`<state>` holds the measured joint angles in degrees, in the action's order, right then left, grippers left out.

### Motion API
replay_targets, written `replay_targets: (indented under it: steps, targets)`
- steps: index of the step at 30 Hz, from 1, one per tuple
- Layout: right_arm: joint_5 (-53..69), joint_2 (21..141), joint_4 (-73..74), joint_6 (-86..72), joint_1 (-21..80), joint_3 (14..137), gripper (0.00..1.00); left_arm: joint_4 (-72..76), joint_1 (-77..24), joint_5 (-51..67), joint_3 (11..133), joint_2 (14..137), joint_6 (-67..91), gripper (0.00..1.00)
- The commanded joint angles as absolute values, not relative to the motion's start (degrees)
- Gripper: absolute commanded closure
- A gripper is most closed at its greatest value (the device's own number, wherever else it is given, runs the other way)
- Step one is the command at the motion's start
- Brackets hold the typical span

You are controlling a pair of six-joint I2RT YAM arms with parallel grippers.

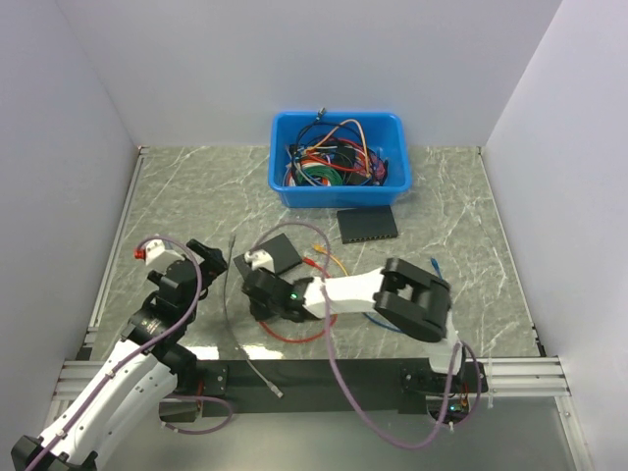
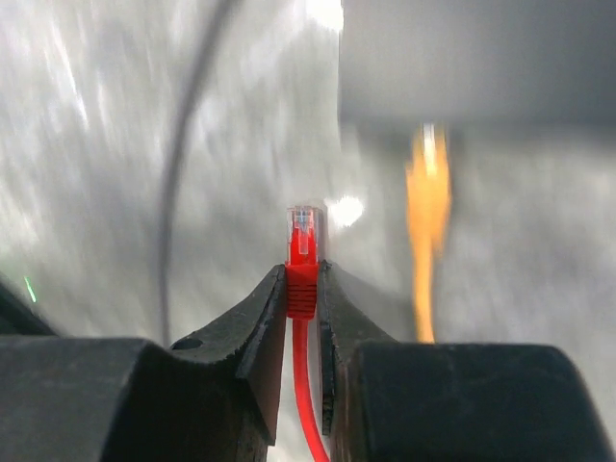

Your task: Insert the plug into the switch port

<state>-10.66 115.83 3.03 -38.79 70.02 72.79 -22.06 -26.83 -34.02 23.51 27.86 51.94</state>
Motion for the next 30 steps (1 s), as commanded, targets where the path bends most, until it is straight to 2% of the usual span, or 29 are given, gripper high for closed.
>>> replay_targets:
  steps: [1,2,8,13,19,22,30]
  targets:
    - [-8.8,106.0,-1.8,-36.0,72.4,63.0,1.0,-17.8,-27.0,-28.0,24.1,27.0,48.0,0.01]
    - [-8.2,103.9,-3.6,-35.6,72.8,58.4,1.0,-17.4,-27.0,-27.2,24.0,26.8,47.7,0.01]
    - [1.0,93.8,-11.9,-31.2,75.8,48.7,1.0,-16.6,-27.0,-23.6,24.3,28.4,46.6,0.01]
    - [0.6,88.0,-15.2,-28.1,80.9,42.5,1.0,-15.4,-27.0,-18.3,23.6,28.7,46.1,0.01]
    - [-6.5,82.5,-17.7,-25.9,85.3,39.0,1.0,-6.6,-27.4,1.1,17.8,26.4,44.7,0.06]
    - [-9.4,79.5,-20.3,-25.4,85.6,36.7,1.0,-5.7,-27.5,6.1,16.8,25.1,46.9,0.12]
    - [-17.4,72.6,-24.5,-24.1,85.6,31.4,1.0,-7.4,-30.8,8.3,17.2,21.4,50.6,0.16]
